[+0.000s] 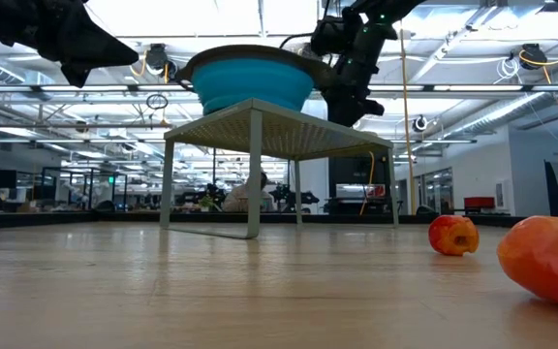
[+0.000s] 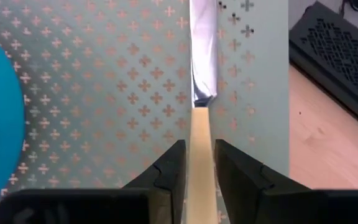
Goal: Pick & Place Fruit
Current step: Put the peach into the collapsible colander on the shelf
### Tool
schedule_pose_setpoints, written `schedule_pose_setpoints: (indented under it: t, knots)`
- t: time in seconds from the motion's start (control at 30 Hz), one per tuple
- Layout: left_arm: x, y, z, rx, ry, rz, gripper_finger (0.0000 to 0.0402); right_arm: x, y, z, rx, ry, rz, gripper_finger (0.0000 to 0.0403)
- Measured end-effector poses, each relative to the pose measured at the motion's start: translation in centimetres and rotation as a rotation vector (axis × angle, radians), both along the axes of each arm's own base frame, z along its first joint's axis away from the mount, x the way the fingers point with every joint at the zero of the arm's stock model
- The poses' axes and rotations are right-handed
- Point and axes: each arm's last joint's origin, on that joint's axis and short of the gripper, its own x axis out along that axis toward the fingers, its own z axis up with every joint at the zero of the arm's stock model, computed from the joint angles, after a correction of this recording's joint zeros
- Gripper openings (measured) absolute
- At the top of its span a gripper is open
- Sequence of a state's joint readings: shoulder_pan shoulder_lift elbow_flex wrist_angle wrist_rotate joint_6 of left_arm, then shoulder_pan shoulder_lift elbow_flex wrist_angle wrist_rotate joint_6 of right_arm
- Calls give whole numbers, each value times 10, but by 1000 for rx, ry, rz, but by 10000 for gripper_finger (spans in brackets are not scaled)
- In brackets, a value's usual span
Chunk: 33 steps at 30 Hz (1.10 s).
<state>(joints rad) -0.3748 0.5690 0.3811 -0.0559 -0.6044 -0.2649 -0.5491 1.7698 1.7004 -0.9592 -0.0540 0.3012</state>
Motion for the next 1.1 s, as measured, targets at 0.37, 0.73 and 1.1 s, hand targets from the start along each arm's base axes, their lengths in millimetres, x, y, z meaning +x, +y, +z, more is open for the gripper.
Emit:
schedule_pose_setpoints:
  t: [0.37, 0.73, 1.1]
  knots:
    - [0, 0, 0, 0, 0, 0, 19, -17, 10, 40, -86, -141, 0, 80]
    - [0, 0, 0, 0, 0, 0, 19, -54, 61, 92, -152, -228, 98, 43]
    - [0, 0, 0, 0, 0, 0, 19, -74, 132, 106, -197, -183, 282, 3]
